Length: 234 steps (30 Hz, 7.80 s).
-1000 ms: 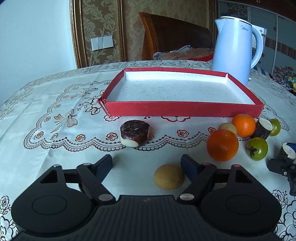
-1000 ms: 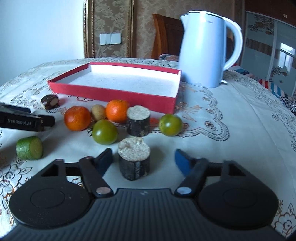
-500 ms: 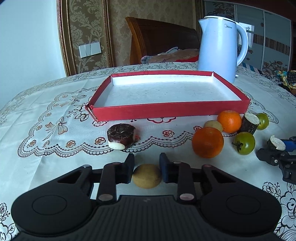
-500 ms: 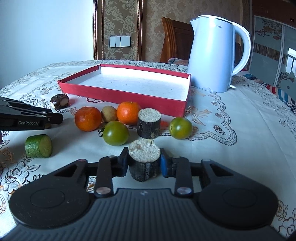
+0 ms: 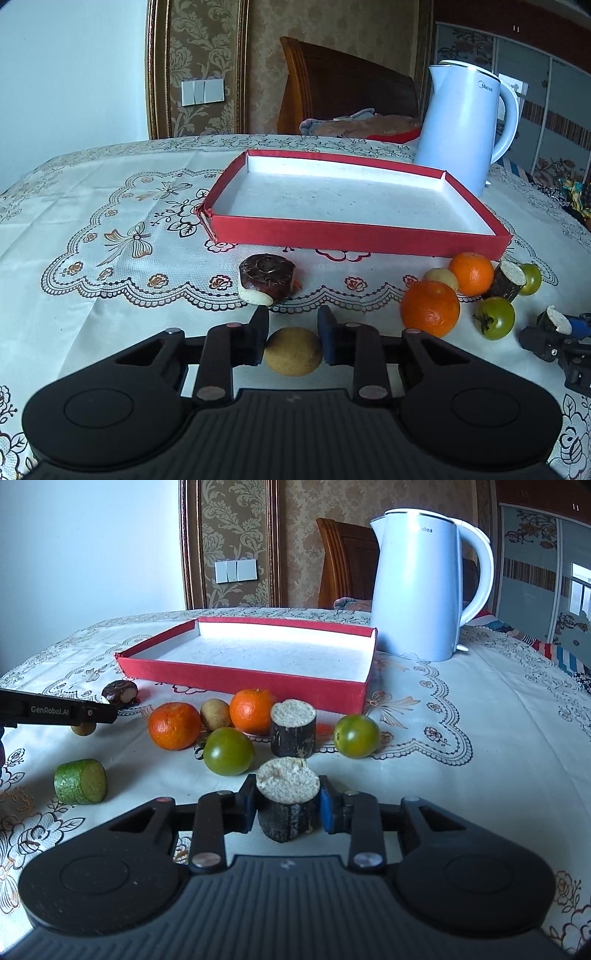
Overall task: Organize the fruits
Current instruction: 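Carry the kiwi and wooden cylinder over the red tray with both grippers, then open both grippers to drop the kiwi and wooden cylinder into the tray, then withdraw both grippers from the tray toward the remaining fruits, then close the left gripper on the green cucumber chunk while the right grasps a green round fruit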
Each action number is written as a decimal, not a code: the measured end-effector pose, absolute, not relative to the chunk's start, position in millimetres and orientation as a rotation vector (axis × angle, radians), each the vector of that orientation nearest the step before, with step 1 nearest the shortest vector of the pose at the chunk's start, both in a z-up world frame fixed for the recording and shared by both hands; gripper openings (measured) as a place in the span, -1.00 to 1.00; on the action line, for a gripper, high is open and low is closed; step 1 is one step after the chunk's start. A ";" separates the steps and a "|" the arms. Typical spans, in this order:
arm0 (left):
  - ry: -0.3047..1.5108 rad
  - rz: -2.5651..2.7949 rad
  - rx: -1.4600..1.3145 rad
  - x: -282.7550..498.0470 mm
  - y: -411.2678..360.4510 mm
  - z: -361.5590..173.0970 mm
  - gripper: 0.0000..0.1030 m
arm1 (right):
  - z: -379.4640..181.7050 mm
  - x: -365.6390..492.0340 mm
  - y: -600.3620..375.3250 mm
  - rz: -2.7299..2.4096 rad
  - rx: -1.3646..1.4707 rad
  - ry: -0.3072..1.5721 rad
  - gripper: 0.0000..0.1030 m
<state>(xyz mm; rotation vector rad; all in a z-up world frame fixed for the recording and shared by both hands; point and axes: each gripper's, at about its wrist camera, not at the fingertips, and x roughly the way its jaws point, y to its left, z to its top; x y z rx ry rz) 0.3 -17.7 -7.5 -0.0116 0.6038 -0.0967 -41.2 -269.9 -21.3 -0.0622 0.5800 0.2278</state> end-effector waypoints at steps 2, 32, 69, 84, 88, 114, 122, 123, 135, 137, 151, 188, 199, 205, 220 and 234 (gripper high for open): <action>0.601 -0.094 -0.008 0.1 -18.4 -7.5 -0.45 | -20.6 -42.1 -270.3 0.230 -0.059 0.573 -0.39; 0.629 -0.087 0.044 71.3 -53.5 17.2 -0.45 | 22.6 44.1 -264.6 0.174 -0.105 0.490 -0.39; 0.706 0.005 0.019 188.3 -62.1 -0.5 -0.45 | -4.0 184.6 -255.7 0.095 -0.032 0.704 -0.39; 0.673 0.040 0.037 184.3 -59.6 -3.1 -0.14 | -3.1 182.9 -253.3 0.094 -0.048 0.722 -0.10; 0.676 0.051 0.032 180.2 -55.2 -2.9 -0.14 | -2.1 178.1 -253.6 0.096 -0.051 0.703 -0.10; 0.719 -0.012 0.075 119.6 -50.8 0.0 0.05 | -0.4 144.4 -258.9 0.107 -0.045 0.665 0.10; 0.639 0.065 0.106 105.8 -54.2 2.2 0.07 | 9.7 125.0 -266.6 0.114 -0.004 0.603 0.22; 0.628 0.063 0.111 102.8 -55.1 3.0 0.07 | 10.2 123.0 -268.0 0.116 0.003 0.601 0.22; 0.566 0.067 0.085 77.3 -51.8 8.7 0.23 | 9.7 98.2 -272.2 0.102 0.020 0.560 0.42; 0.567 0.067 0.070 75.7 -49.7 8.8 0.23 | 9.1 95.1 -276.2 0.095 0.034 0.558 0.44; 0.561 0.074 0.042 70.8 -46.2 7.7 0.30 | -1.7 91.6 -288.4 0.054 0.079 0.586 0.51; 0.559 -0.156 0.066 -32.5 -57.7 -3.5 0.43 | -17.0 18.3 -335.2 0.008 0.167 0.568 0.85; 0.554 -0.194 0.146 -43.1 -72.3 -9.6 0.57 | -17.9 18.6 -337.2 0.001 0.172 0.571 0.90; 0.563 -0.203 0.154 -42.4 -74.8 -11.1 0.63 | -17.8 18.9 -337.2 0.000 0.173 0.571 0.90; 0.589 -0.294 0.174 -46.4 -77.7 -15.2 0.68 | -19.4 16.1 -341.5 0.001 0.195 0.570 0.91; 0.585 -0.252 0.119 -46.6 -65.6 -11.6 0.72 | -20.4 -16.9 -379.4 -0.019 0.378 0.465 0.97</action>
